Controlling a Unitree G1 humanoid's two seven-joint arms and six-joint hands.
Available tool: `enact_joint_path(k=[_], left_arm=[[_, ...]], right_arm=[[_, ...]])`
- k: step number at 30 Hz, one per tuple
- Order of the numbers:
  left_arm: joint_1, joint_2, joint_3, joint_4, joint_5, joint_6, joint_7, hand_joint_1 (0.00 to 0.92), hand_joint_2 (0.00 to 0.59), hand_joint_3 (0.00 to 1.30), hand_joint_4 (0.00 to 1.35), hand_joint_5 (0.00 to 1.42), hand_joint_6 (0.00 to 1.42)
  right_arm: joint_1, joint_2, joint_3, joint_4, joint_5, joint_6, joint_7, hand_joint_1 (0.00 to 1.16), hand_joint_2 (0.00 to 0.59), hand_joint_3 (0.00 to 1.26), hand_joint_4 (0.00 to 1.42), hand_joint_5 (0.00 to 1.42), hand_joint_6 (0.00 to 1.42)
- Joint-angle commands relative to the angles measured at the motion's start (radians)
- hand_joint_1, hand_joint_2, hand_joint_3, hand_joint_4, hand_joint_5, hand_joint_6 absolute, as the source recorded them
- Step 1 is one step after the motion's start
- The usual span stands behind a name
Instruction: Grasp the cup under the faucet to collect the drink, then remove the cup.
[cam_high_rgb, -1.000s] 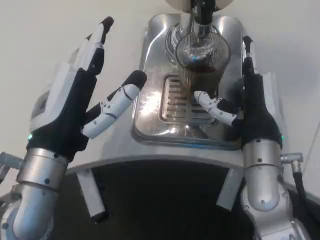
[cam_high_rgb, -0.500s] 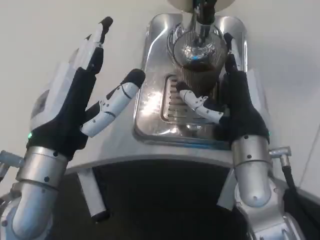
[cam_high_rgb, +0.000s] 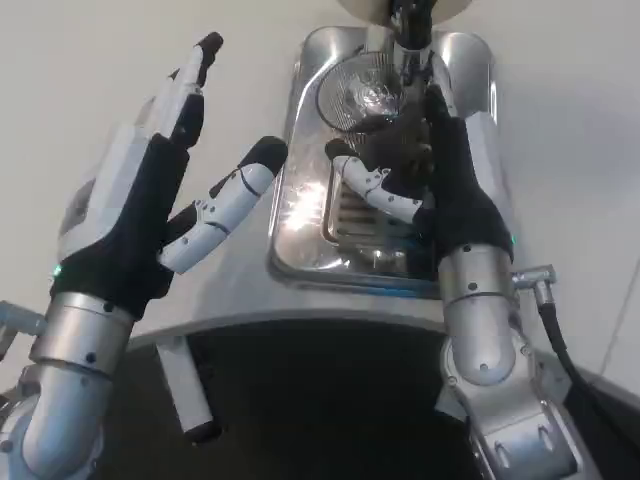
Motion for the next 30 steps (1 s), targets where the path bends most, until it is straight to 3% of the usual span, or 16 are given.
enact_joint_path(k=[1, 2, 4, 8, 19, 30], left_arm=[[0.015, -0.002, 0.013, 0.0, -0.014, 0.009, -0.001, 0.0, 0.23, 0.0, 0.0, 0.0, 0.0], [0.016, -0.003, 0.016, -0.002, -0.015, 0.009, 0.001, 0.0, 0.23, 0.0, 0.0, 0.0, 0.0], [0.019, -0.004, 0.02, -0.007, -0.018, 0.007, 0.003, 0.0, 0.23, 0.0, 0.0, 0.0, 0.0], [0.021, -0.003, 0.021, -0.013, -0.014, 0.01, 0.003, 0.0, 0.232, 0.0, 0.0, 0.0, 0.0], [0.009, -0.007, 0.014, -0.005, -0.008, 0.021, 0.003, 0.0, 0.232, 0.0, 0.0, 0.0, 0.0], [0.018, -0.003, 0.007, -0.008, -0.005, 0.021, -0.004, 0.0, 0.233, 0.0, 0.0, 0.0, 0.0]], right_arm=[[-0.023, 0.027, 0.008, -0.001, -0.046, 0.038, -0.069, 1.07, 0.262, 0.4, 0.42, 0.5, 0.65], [-0.024, 0.04, 0.009, -0.009, -0.071, 0.048, -0.113, 1.14, 0.234, 0.49, 0.51, 0.6, 0.8], [-0.023, 0.061, 0.01, -0.019, -0.112, 0.069, -0.184, 1.16, 0.2, 0.64, 0.69, 0.75, 1.01], [-0.025, 0.068, 0.019, -0.008, -0.135, 0.079, -0.248, 1.16, 0.177, 0.8, 0.87, 0.89, 1.19], [-0.042, 0.057, 0.014, 0.08, -0.095, 0.017, -0.301, 1.16, 0.178, 0.82, 0.88, 0.9, 1.23], [0.013, 0.052, 0.028, -0.014, -0.096, 0.033, -0.275, 1.16, 0.178, 0.83, 0.89, 0.91, 1.24]])
